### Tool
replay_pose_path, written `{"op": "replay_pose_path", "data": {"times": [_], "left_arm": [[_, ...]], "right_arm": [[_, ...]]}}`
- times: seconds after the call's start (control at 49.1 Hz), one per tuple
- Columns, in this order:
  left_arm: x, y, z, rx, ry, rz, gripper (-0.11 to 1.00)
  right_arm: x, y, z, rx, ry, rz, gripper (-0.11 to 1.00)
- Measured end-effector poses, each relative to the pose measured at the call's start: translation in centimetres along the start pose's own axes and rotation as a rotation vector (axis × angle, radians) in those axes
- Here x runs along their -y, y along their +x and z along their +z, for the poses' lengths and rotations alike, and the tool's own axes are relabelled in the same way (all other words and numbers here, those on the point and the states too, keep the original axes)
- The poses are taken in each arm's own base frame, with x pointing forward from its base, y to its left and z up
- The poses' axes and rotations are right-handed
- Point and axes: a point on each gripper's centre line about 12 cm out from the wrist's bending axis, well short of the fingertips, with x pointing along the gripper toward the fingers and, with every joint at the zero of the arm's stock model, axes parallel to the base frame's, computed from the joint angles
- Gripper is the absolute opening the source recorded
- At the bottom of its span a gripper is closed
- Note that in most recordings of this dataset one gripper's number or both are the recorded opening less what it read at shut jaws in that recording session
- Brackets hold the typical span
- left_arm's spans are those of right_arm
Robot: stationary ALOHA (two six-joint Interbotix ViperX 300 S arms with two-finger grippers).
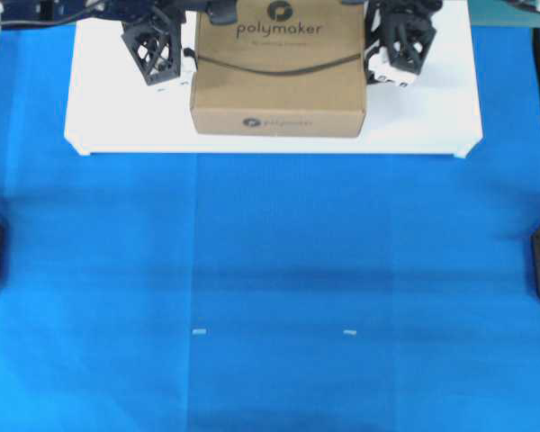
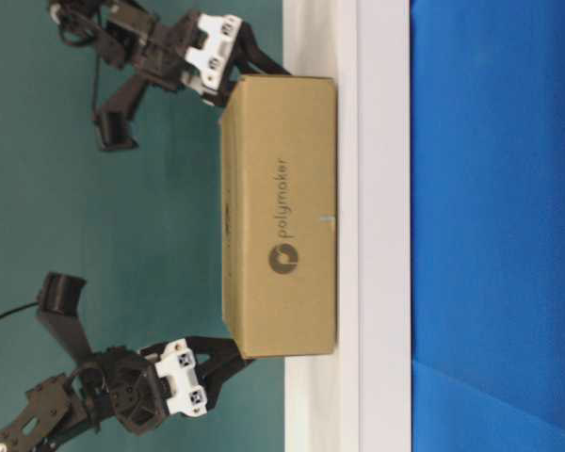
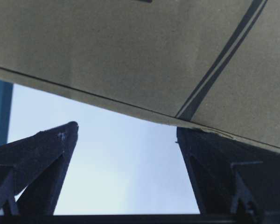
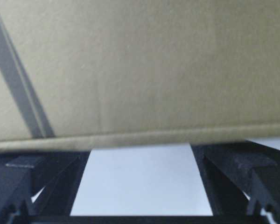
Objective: Place the cardboard box on the stand after clamping it between your arms.
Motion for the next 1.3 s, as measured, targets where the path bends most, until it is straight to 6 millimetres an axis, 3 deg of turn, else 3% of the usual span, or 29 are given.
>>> {"op": "replay_pose_path", "data": {"times": [0.428,0.591,0.754,0.999,1.182,1.304], "left_arm": [[-1.3,-3.0,-2.9,0.002,0.021,0.036,0.83],[-0.6,-5.5,-3.7,0.001,-0.022,0.031,0.83],[2.7,-9.8,-4.1,0.104,-0.021,0.021,0.83],[7.3,-16.3,-5.2,0.403,-0.041,0.004,0.83],[8.9,-21.1,-6.6,0.643,-0.133,-0.028,0.82],[10.0,-22.8,-8.4,0.715,-0.179,-0.075,0.81]], "right_arm": [[-1.2,-3.8,-3.8,0.048,0.105,-0.068,0.97],[-2.8,-6.2,-4.3,0.094,0.144,-0.095,0.97],[-5.6,-9.7,-5.3,0.173,0.146,-0.14,0.97],[-10.8,-13.6,-6.4,0.394,0.153,-0.214,0.97],[-15.1,-16.6,-6.9,0.611,0.121,-0.226,0.97],[-17.5,-17.9,-8.3,0.737,0.131,-0.194,0.97]]}}
